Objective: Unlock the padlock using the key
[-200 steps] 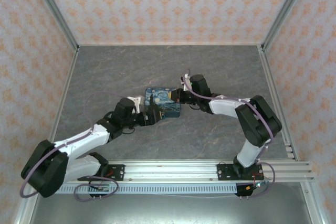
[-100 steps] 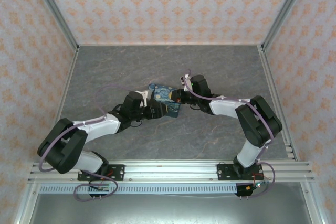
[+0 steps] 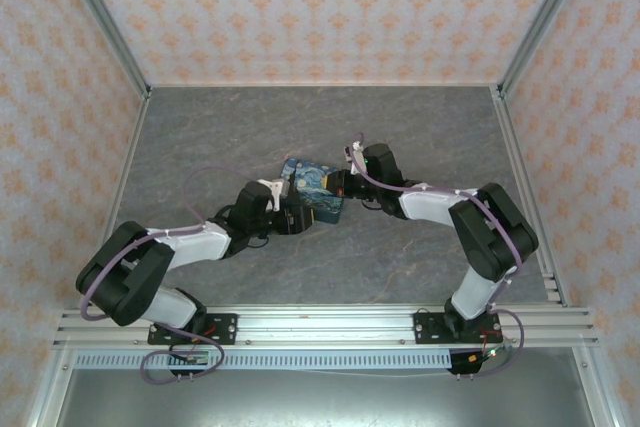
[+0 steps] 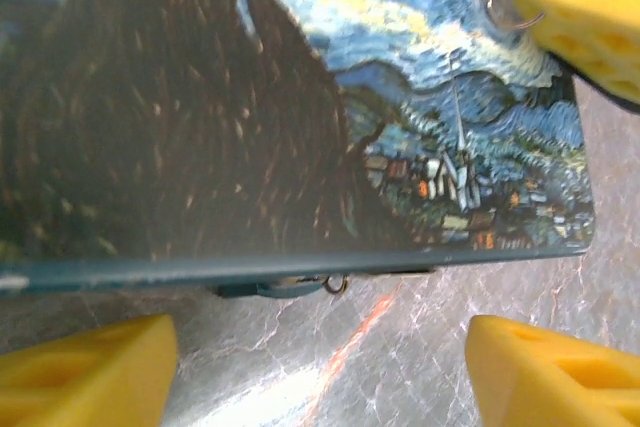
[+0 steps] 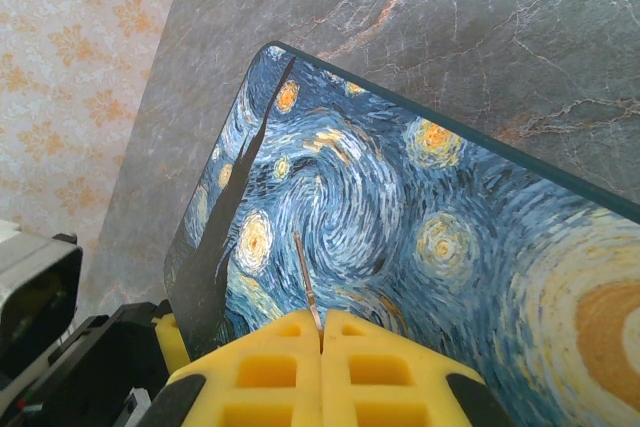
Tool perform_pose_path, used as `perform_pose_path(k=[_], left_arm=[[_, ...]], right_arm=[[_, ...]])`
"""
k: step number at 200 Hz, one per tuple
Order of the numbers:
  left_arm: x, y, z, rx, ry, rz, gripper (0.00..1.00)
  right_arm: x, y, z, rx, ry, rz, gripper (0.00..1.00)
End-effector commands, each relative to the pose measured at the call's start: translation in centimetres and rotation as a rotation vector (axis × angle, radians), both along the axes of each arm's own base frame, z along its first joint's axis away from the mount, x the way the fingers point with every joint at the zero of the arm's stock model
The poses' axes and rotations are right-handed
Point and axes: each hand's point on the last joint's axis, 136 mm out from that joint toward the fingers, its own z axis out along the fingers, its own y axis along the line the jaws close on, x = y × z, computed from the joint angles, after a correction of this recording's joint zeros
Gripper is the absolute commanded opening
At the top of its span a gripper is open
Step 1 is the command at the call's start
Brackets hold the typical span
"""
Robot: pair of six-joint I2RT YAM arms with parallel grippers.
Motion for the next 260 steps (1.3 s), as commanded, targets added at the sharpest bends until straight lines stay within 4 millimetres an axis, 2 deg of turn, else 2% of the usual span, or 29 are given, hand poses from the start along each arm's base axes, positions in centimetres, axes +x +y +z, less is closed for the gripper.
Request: perform_pose_path(k=[1,49,123,260], left_arm=[[0.3,0.0,0.0,0.065,-0.091,-0.042,0.7],[0.6,0.7,-1.7,0.217,-0.14,-0.028,0.69],[0.7,-1.1,-2.9,0.325,-0.16,-0.046,0.68],[1.5,-2.9,-3.1,0.354,-0.176,-0.062,0.47]], right_arm=[[-1.5,-1.3,-3.4,-0.089,0.087,-0.019,0.0],[-1.5,-1.2,-3.5,-0.101,0.084,-0.019,0.0],[-1.6,-1.1,-3.6,-0.126,0.085,-0.013,0.0],[-1.8,-0.7,-3.8,-0.126,0.089,0.002,0.0]])
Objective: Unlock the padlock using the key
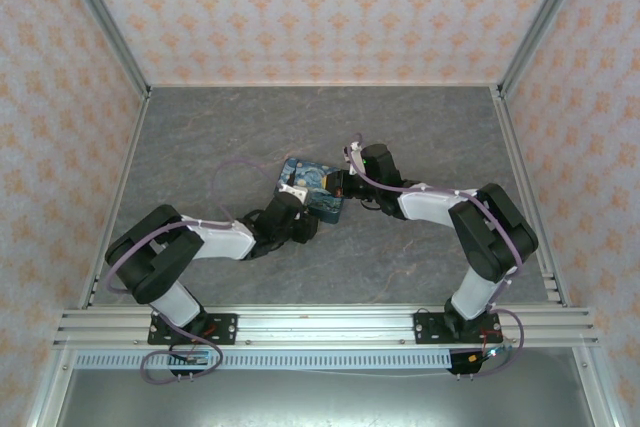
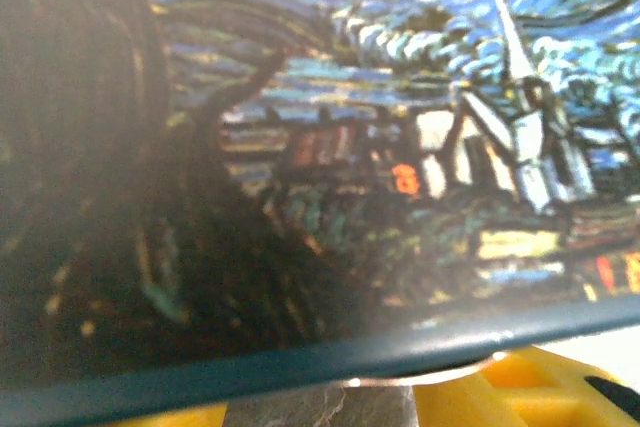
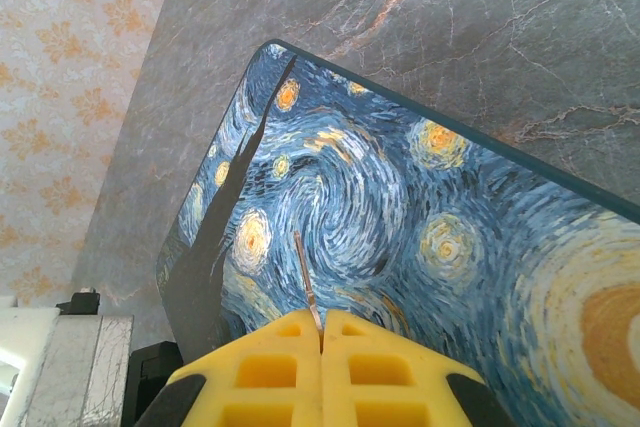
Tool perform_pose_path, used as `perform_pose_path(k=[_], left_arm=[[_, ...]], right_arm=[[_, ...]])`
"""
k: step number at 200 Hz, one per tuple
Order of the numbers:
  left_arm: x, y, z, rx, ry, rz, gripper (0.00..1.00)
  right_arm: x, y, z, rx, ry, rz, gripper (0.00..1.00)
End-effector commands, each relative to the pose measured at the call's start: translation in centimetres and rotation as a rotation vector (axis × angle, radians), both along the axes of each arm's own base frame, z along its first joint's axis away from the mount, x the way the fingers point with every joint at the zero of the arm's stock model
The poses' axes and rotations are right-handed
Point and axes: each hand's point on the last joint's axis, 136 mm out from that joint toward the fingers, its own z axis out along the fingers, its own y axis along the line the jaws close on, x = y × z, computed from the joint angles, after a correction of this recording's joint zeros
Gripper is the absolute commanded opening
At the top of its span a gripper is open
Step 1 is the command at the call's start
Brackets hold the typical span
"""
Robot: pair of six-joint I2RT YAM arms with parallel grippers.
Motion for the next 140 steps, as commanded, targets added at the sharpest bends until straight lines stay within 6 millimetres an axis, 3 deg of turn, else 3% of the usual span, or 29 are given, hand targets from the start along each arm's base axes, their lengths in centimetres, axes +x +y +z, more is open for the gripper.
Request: perform_pose_path(k=[1,83,140], left_arm=[[0.3,-1.5,0.3,-0.006,-0.011,-0.038,0.47],[0.3,-1.7,0.5,0.015,-0.018,-0.036,0.32],[0.3,-1.7,2.0,-0.006,-0.035,-0.033,0.24]], right_arm=[[-1.8,-0.9,-3.8,-0.102,0.108,0.002,0.0],[-1.8,-0.7,-3.6,-0.093,0.107,0.0,0.0],[-1.2,-0.5,-0.9,-0.051,0.041,-0.011,0.0]])
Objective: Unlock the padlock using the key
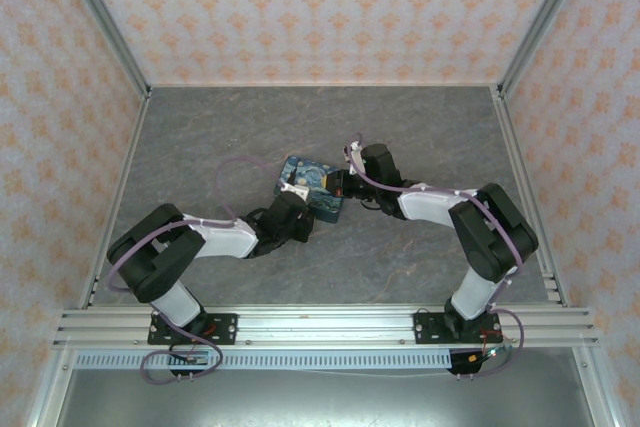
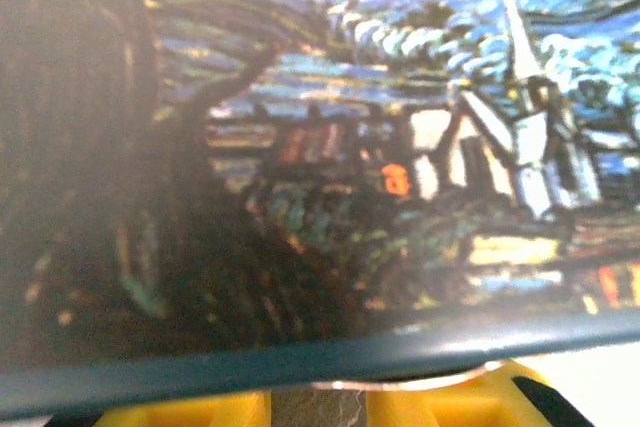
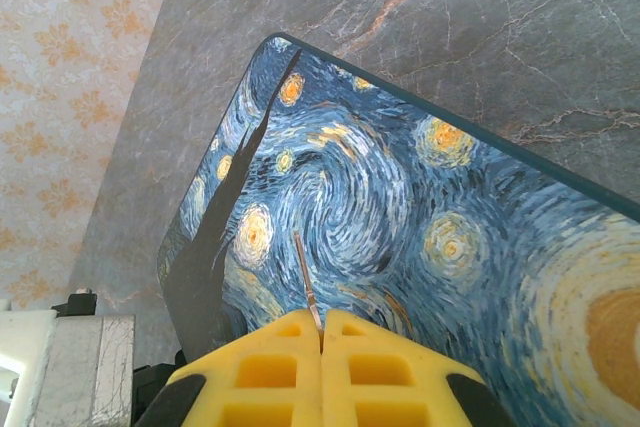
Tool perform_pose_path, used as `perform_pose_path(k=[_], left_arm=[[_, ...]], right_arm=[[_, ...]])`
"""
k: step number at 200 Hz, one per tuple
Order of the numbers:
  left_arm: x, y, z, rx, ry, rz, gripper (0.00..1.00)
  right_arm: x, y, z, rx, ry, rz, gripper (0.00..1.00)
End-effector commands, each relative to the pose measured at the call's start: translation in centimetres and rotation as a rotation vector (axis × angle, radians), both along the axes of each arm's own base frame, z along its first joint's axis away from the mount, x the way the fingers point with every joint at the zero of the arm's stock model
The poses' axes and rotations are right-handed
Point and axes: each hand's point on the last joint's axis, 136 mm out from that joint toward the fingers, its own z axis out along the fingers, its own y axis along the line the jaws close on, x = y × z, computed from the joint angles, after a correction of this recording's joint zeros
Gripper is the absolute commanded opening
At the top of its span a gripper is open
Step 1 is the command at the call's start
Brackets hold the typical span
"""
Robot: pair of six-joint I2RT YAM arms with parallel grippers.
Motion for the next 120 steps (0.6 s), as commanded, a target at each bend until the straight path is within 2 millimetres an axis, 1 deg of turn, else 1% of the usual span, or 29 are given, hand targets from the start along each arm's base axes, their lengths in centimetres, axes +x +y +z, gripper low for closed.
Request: perform_pose_path(k=[1,39,67,89,120], left_arm=[[0.0,-1.9,2.0,-0.051,-0.03,-0.046,0.24],[-0.1,-2.1,3.1,-0.082,-0.029,-0.042,0.24],[-0.1,-2.0,4.2,-0.108,-0.026,-0.02,0.24],[-0.3,-2.1,5.1,-0.139,-0.012,-0.004,0.24],[-0.6,-2.2,6.4,-0.178,0.035,0.031,0.22]], right_arm=[[-1.2,-0.5,-1.0,-0.049,0.046,-0.006,0.0],[-0.7,-0.4,2.3,-0.015,-0.037,-0.015,0.0],[-0.9,-1.5,4.7,-0.018,-0.11,-0.043,0.0],[-2.0,-2.7,5.8,-0.03,-0.162,-0.052,0.0],[-4.3,-4.3,6.1,-0.051,-0.208,-0.035,0.0]])
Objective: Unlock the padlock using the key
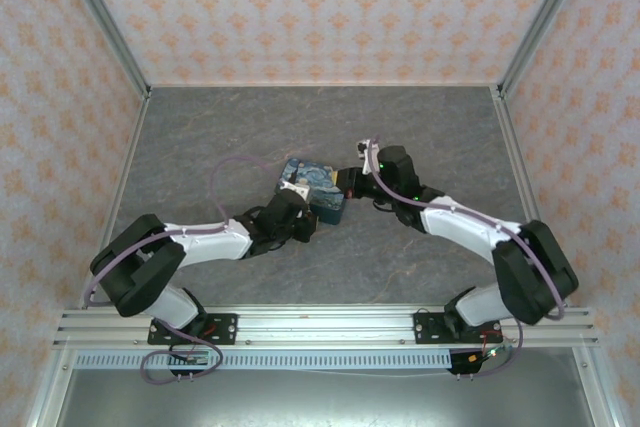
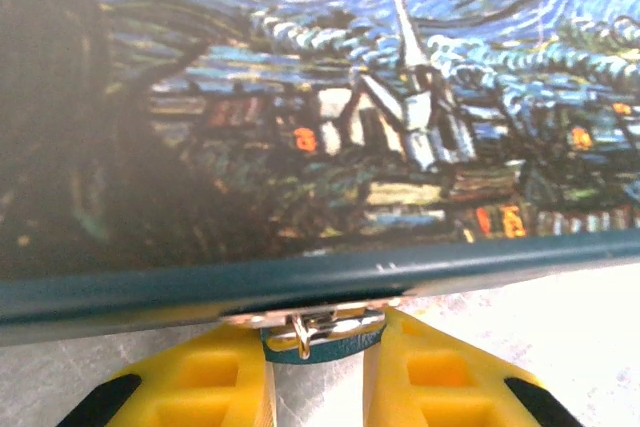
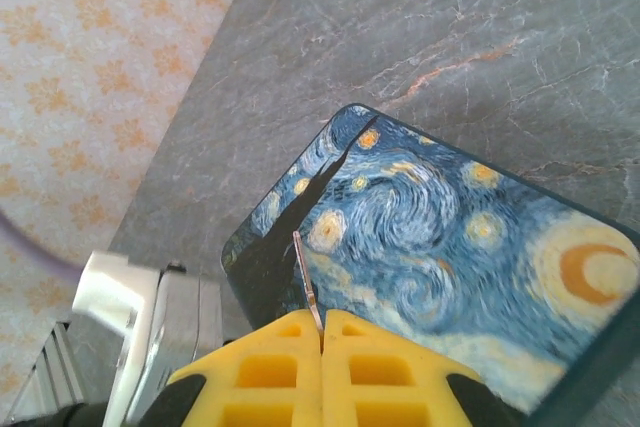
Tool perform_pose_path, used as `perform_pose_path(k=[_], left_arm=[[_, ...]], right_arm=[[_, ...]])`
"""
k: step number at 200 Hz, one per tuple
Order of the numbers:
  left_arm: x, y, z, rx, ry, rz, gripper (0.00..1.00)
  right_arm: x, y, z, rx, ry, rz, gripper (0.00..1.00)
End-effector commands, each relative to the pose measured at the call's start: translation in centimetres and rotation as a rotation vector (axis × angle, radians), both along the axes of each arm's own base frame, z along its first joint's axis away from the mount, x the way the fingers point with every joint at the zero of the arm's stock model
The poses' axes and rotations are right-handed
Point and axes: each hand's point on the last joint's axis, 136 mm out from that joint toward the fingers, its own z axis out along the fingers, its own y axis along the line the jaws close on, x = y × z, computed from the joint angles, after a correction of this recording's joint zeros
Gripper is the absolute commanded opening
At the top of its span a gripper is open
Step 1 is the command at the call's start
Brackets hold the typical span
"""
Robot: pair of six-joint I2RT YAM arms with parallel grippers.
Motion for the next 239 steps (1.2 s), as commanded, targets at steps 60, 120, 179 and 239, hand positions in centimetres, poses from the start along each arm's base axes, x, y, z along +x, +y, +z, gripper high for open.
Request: perform_pose_path(k=[60,120,179,239], left_arm=[[0.1,-2.1,7.0,-0.166,0.099,0.072,0.2],[0.1,-3.4,10.0,-0.236,0.17,0.078,0.18],[0.4,-2.9,10.7,-0.274,0.199,0.107,0.17],[0.3,-2.0,9.5,-0.262,0.271,0.136,0.16]], right_arm=[[-5.6,-1.0,-1.3,0.009,-0.036,0.148,0.0],[-7.1,0.0,-1.9,0.012,-0.071,0.21,0.0],[-7.2,-0.6,-3.4,-0.031,-0.072,0.194,0.0],[-8.0,-0.6,-5.1,-0.06,-0.03,0.228,0.0]])
